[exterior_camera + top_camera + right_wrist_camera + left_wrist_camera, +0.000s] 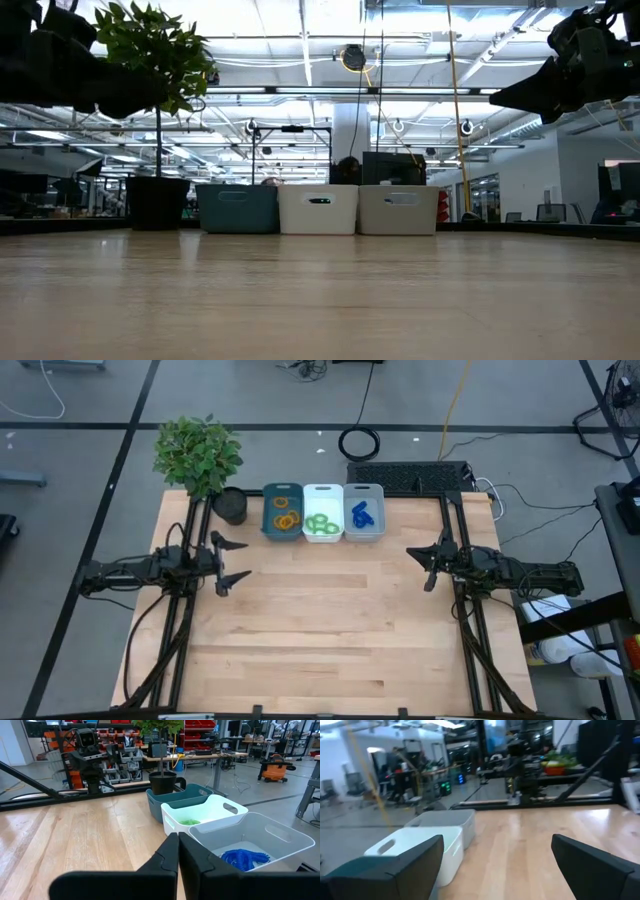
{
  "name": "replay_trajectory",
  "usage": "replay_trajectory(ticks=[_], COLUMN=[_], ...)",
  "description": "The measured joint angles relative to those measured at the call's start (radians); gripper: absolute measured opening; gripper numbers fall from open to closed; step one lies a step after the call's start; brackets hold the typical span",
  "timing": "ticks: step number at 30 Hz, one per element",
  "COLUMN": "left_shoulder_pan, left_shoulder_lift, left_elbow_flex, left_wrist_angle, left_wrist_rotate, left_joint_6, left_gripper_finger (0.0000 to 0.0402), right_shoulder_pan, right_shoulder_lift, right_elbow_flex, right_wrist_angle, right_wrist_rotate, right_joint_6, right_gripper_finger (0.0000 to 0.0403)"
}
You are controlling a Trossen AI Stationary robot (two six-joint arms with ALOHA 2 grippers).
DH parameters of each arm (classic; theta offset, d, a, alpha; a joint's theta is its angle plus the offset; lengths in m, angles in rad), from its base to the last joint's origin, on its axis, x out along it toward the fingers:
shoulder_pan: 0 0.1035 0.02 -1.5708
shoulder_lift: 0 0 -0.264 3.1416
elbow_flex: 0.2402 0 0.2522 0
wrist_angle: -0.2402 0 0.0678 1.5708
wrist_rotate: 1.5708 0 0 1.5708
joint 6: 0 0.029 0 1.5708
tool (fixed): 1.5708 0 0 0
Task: Sort spring keychains
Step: Return to Home Position
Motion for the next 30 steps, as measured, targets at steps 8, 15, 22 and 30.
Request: replay_trajectory(ticks=[8,15,22,30], left_shoulder_pan=[0.028,0.091,0.104,0.104], left_shoulder_lift=[0.046,0.078,0.086,0.087], left_elbow_flex=[-0.004,-0.006,-0.009,-0.009], left_wrist_angle=[-0.013,-0.009,0.059,0.058], left_wrist_rotate=[0.107,0.099,0.089,0.091], left_joint_6=[0.061,0.076,0.072,0.070], left_gripper_finger=[0.0379,0.0379,0.0379,0.0379], right_shoulder_pan=[0.000,0.000,0.000,0.000], right_shoulder_lift=[0.000,0.000,0.000,0.000], right_elbow_flex=[0.000,0.000,0.000,0.000], right_wrist_angle=[0.000,0.000,0.000,0.000], right_wrist_rotate=[0.000,0.000,0.000,0.000], right_joint_6=[0.000,0.000,0.000,0.000], right_gripper_finger=[0.0000,0.0000,0.0000,0.0000])
